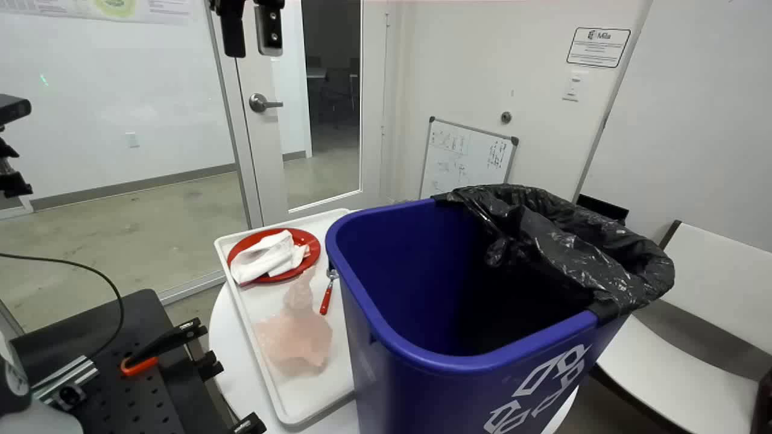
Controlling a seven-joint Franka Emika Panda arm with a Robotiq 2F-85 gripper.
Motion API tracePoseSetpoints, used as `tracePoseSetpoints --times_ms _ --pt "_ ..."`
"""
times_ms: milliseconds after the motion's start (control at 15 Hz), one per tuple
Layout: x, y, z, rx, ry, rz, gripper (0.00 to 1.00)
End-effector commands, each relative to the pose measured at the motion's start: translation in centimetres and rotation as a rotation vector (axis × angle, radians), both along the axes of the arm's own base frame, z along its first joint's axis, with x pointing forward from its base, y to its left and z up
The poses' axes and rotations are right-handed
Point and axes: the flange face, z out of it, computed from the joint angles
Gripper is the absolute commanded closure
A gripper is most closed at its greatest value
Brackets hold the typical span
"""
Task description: Pick up the paper garbage and put it in the bin
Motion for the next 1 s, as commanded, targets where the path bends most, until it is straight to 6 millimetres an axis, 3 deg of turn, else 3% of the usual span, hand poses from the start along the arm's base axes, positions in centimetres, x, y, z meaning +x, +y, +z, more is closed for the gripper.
tracePoseSetpoints --times_ms 0,533,800,933 --pt "0.0 0.0 0.1 0.000 0.000 0.000 0.00" --pt "0.4 0.5 -0.1 -0.035 -0.010 0.007 0.00" --pt "2.2 2.5 -1.1 -0.137 -0.085 0.207 0.00" --pt "3.7 3.7 -2.9 -0.119 -0.104 0.321 0.00"
